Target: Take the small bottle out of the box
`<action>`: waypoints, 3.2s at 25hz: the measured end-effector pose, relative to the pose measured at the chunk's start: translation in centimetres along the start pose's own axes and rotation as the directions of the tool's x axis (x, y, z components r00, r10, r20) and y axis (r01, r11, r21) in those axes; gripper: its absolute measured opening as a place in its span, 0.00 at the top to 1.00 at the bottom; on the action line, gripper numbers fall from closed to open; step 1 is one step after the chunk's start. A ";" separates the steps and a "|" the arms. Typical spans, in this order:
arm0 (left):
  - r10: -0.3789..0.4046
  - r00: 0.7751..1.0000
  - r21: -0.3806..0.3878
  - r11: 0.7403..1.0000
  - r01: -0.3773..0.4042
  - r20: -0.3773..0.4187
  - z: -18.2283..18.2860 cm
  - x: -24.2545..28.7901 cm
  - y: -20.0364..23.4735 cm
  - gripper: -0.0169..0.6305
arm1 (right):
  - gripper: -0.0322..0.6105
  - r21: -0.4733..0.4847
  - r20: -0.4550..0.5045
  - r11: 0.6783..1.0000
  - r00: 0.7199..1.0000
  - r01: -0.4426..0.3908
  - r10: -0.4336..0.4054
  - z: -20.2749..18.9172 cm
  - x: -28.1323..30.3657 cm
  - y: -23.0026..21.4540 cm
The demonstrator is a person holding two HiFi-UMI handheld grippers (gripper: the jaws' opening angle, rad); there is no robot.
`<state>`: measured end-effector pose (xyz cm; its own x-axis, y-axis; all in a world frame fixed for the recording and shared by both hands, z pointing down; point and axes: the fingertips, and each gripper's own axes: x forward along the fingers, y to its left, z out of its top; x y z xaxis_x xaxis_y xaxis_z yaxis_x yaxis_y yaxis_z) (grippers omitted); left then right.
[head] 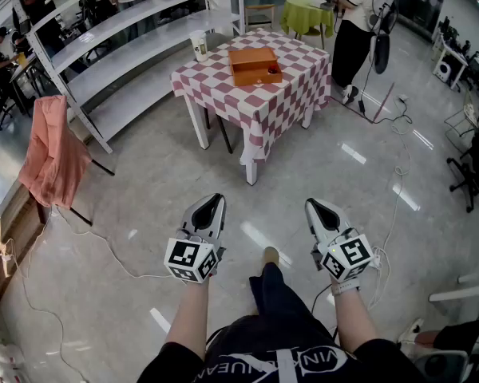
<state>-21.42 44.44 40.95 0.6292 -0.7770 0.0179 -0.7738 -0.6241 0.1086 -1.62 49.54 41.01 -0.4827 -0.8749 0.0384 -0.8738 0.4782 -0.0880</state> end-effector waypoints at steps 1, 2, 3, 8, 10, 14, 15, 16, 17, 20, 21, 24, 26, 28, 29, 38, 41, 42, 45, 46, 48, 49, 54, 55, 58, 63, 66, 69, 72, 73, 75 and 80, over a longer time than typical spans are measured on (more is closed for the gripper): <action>0.004 1.000 -0.005 1.000 -0.004 -0.001 -0.1 0.5 0.5 0.93 | 0.94 0.002 -0.007 1.000 1.000 0.009 -0.009 -0.2 0.6 -0.6; 0.009 1.000 -0.009 1.000 -0.009 -0.001 -0.2 1.1 1.0 0.93 | 0.94 0.003 -0.013 1.000 1.000 0.017 -0.017 -0.3 1.3 -1.2; 0.013 1.000 -0.013 1.000 -0.013 -0.001 -0.2 1.7 1.5 0.93 | 0.94 0.002 -0.018 1.000 1.000 0.022 -0.022 -0.4 2.0 -1.8; 0.037 0.999 -0.025 0.999 -0.037 0.000 0.0 5.3 4.9 0.93 | 0.94 -0.017 -0.044 1.000 0.999 0.019 -0.020 -0.4 6.2 -4.6; 0.046 0.999 -0.036 0.998 -0.046 -0.008 -0.2 6.7 6.1 0.93 | 0.94 -0.015 -0.060 1.000 0.998 0.011 -0.012 -0.6 7.7 -5.7; 0.061 0.998 -0.058 0.996 -0.063 -0.028 -0.7 10.0 8.0 0.93 | 0.94 -0.020 -0.081 1.000 0.997 -0.007 0.005 -0.4 10.8 -8.3; 0.065 0.997 -0.061 0.996 -0.067 -0.032 -0.7 10.9 8.4 0.93 | 0.94 -0.017 -0.084 1.000 0.996 -0.007 0.006 -0.3 11.7 -9.1; 0.068 0.997 -0.064 0.995 -0.070 -0.035 -0.6 11.8 8.8 0.93 | 0.94 -0.014 -0.085 1.000 0.996 -0.009 0.007 -0.2 12.5 -9.9; 0.071 0.997 -0.066 0.995 -0.073 -0.037 -0.5 12.6 9.2 0.93 | 0.94 -0.011 -0.085 1.000 0.996 -0.012 0.011 0.0 13.2 -10.7; 0.081 0.996 -0.070 0.994 -0.083 -0.034 -0.3 15.3 10.2 0.93 | 0.94 0.000 -0.078 1.000 0.997 -0.012 0.011 0.1 15.1 -13.3; 0.085 0.996 -0.070 0.994 -0.087 -0.033 -0.3 16.2 10.6 0.93 | 0.94 0.005 -0.073 1.000 0.997 -0.009 0.009 0.2 15.7 -14.2; 0.091 0.995 -0.061 0.994 -0.094 -0.040 -0.1 19.0 11.8 0.93 | 0.94 0.024 -0.043 1.000 0.999 -0.011 0.012 0.6 17.3 -16.8; 0.103 0.994 -0.060 0.993 -0.105 -0.035 0.2 20.8 12.6 0.93 | 0.94 0.036 -0.026 0.999 1.000 -0.013 0.014 0.7 18.2 -18.7; 0.120 0.993 -0.061 0.991 -0.121 -0.019 0.7 22.3 13.2 0.93 | 0.94 0.043 -0.014 0.999 1.000 -0.016 0.016 0.9 19.1 -20.3; 0.124 0.992 -0.061 0.990 -0.125 -0.009 0.9 23.0 13.3 0.93 | 0.94 0.044 -0.008 0.999 1.000 -0.016 0.017 1.0 19.5 -21.0; 0.098 0.995 -0.065 0.993 -0.099 -0.026 0.2 28.7 13.8 0.93 | 0.94 0.077 0.000 0.996 0.999 -0.039 0.039 0.8 23.2 -25.3; 0.105 0.994 -0.075 0.991 -0.108 -0.042 -0.4 30.2 14.5 0.93 | 0.94 0.083 -0.007 0.995 0.999 -0.048 0.049 0.8 24.5 -26.5; 0.108 0.993 -0.077 0.991 -0.111 -0.041 -0.4 30.9 14.9 0.93 | 0.94 0.082 -0.007 0.995 0.999 -0.051 0.052 0.8 25.1 -26.9; 0.101 0.994 -0.082 0.991 -0.103 -0.031 -0.2 33.4 16.2 0.93 | 0.94 0.074 -0.010 0.996 0.999 -0.050 0.051 1.1 27.2 -28.2; 0.095 0.995 -0.084 0.992 -0.097 -0.030 -0.1 34.4 16.6 0.93 | 0.94 0.073 -0.013 0.996 0.999 -0.047 0.048 1.1 27.9 -28.7; 0.085 0.996 -0.088 0.992 -0.087 -0.029 0.1 36.3 17.5 0.93 | 0.94 0.076 -0.020 0.996 0.999 -0.040 0.042 1.4 29.5 -29.8; 0.080 0.996 -0.090 0.993 -0.083 -0.029 0.3 37.3 18.0 0.93 | 0.94 0.079 -0.023 0.996 0.999 -0.038 0.040 1.5 30.2 -30.4; 0.056 0.998 -0.095 0.994 -0.059 -0.037 0.6 42.0 20.3 0.93 | 0.94 0.093 -0.039 0.996 0.999 -0.016 0.019 1.6 34.0 -33.3; 0.048 0.998 -0.094 0.994 -0.052 -0.041 0.6 42.8 20.7 0.93 | 0.94 0.096 -0.043 0.995 0.999 -0.008 0.012 1.5 34.7 -33.9; 0.029 0.998 -0.086 0.996 -0.034 -0.054 0.7 45.3 21.8 0.93 | 0.94 0.105 -0.050 0.995 0.999 0.000 0.005 1.4 36.9 -35.3; -0.014 0.996 -0.069 0.998 0.008 -0.083 0.3 48.9 23.2 0.93 | 0.94 0.107 -0.064 0.994 0.998 0.002 0.005 1.1 40.2 -36.9; -0.035 0.995 -0.081 0.996 0.028 -0.090 -0.2 50.9 24.2 0.93 | 0.94 0.117 -0.077 0.993 0.997 0.016 -0.007 0.7 42.1 -37.9; -0.055 0.994 -0.091 0.995 0.047 -0.094 -0.4 52.7 25.1 0.93 | 0.94 0.116 -0.089 0.993 0.996 0.019 -0.009 0.4 43.8 -38.8; -0.064 0.993 -0.104 0.993 0.054 -0.095 -0.7 54.0 26.0 0.93 | 0.94 0.109 -0.105 0.994 0.994 0.019 -0.008 0.0 45.4 -39.3; -0.068 0.993 -0.109 0.992 0.057 -0.095 -0.8 54.3 26.2 0.93 | 0.94 0.106 -0.111 0.994 0.994 0.019 -0.007 -0.2 45.8 -39.4; -0.081 0.993 -0.117 0.991 0.070 -0.091 -1.0 55.0 26.3 0.93 | 0.94 0.098 -0.118 0.995 0.993 0.020 -0.008 -0.4 46.6 -39.7; -0.101 0.991 -0.130 0.988 0.089 -0.088 -1.9 57.2 26.7 0.93 | 0.92 0.056 -0.137 0.998 0.991 0.018 -0.010 -1.1 48.8 -40.7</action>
<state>-5.95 -16.53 46.72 0.7080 -0.6999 0.0946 -0.6987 -0.6747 0.2378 10.35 -12.59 47.54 -0.4777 -0.8609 0.1749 -0.8774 0.4578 -0.1433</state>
